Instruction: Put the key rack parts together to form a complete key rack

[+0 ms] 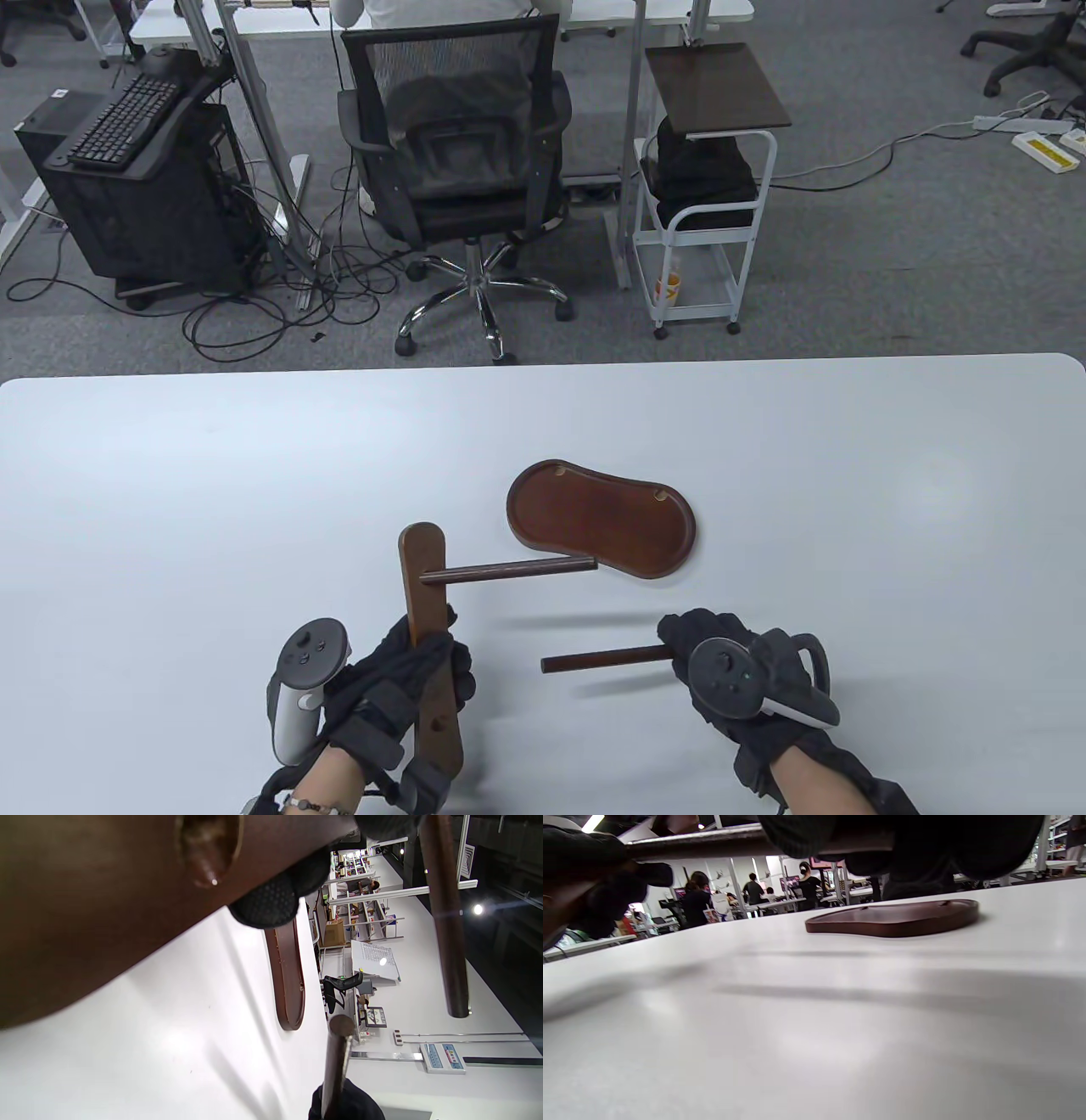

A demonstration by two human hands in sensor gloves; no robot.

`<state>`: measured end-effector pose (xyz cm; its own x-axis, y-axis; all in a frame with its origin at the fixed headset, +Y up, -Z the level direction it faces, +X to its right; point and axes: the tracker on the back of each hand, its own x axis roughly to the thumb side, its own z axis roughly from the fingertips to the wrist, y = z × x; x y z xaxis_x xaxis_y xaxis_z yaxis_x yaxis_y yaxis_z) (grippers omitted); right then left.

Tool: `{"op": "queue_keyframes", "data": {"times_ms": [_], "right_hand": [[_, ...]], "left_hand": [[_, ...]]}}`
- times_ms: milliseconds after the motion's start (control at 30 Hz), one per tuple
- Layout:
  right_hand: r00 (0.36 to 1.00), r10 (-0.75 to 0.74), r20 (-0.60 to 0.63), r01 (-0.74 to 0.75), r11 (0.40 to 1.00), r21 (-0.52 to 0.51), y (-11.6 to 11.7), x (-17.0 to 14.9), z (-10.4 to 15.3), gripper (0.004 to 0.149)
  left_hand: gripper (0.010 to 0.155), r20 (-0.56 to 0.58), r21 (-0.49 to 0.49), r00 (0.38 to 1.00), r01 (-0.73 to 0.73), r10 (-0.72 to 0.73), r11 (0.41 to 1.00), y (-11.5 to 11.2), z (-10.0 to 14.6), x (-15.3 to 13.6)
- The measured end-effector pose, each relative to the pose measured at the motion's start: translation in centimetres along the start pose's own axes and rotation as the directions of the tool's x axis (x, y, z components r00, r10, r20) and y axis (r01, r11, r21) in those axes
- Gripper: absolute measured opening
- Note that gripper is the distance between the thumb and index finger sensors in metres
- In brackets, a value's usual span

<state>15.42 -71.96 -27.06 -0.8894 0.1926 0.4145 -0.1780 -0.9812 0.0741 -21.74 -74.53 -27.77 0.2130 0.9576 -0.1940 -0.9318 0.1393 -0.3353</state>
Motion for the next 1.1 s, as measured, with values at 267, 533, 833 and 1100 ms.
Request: {"op": "queue_keyframes", "data": {"times_ms": [267, 533, 833, 1100], "right_hand": [[0.984, -0.131, 0.119, 0.137, 0.99, -0.042, -0.1, 2.5, 0.3, 0.049], [0.949, -0.175, 0.262, 0.206, 0.974, -0.093, 0.1, 4.8, 0.7, 0.049], [0.925, -0.199, 0.325, 0.25, 0.96, -0.122, 0.0, 6.0, 1.0, 0.048], [0.922, -0.212, 0.324, 0.264, 0.956, -0.126, 0.1, 6.4, 1.0, 0.047]], "left_hand": [[0.059, -0.02, 0.023, 0.998, -0.061, 0.062, 0.998, 0.2, 0.0, -0.3], [0.059, -0.007, 0.035, 0.995, -0.096, 0.096, 0.995, 0.0, 0.1, -0.3], [0.059, 0.019, 0.046, 0.994, -0.11, 0.109, 0.993, -0.2, 0.2, -0.1], [0.059, 0.013, 0.021, 0.995, -0.101, 0.101, 0.995, -0.9, 0.1, 0.0]]}}
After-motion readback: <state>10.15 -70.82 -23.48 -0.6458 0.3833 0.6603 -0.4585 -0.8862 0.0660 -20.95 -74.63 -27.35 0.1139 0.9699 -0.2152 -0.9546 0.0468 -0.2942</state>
